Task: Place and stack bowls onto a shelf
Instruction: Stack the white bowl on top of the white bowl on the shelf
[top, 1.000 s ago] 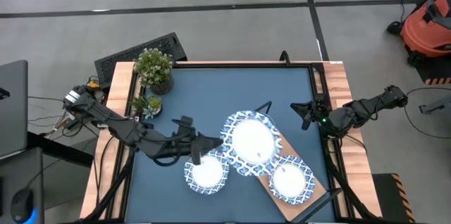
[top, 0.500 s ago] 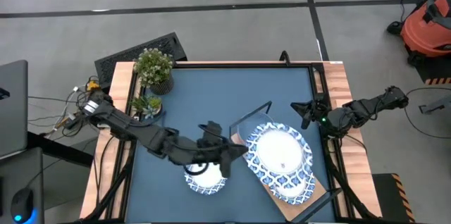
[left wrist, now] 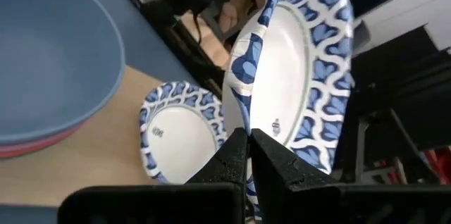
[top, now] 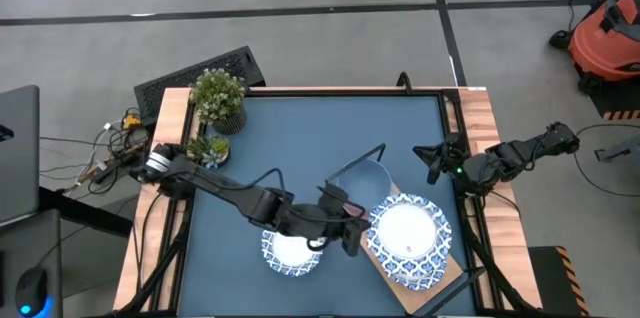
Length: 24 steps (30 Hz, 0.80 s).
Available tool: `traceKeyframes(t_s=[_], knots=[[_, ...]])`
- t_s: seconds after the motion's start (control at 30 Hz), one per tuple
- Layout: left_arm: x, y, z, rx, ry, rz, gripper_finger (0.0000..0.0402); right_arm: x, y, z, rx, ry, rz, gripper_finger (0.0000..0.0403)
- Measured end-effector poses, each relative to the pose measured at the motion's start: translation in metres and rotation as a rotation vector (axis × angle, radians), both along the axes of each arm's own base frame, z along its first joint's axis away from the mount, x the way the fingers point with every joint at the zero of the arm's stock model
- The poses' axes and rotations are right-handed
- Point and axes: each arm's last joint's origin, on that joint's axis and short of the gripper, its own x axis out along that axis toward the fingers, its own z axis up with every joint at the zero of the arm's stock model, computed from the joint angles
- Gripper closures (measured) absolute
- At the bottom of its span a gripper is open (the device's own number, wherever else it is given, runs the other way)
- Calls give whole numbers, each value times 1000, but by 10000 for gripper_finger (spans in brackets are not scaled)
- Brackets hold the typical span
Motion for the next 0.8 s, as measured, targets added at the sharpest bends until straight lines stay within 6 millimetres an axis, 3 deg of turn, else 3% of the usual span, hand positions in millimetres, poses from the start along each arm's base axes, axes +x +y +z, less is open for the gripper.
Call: traceKeyframes(t_s=[0.8], knots=[[-3, 1, -8, 25, 92, -11, 401, 0, 0, 0, -5, 6, -1, 340]])
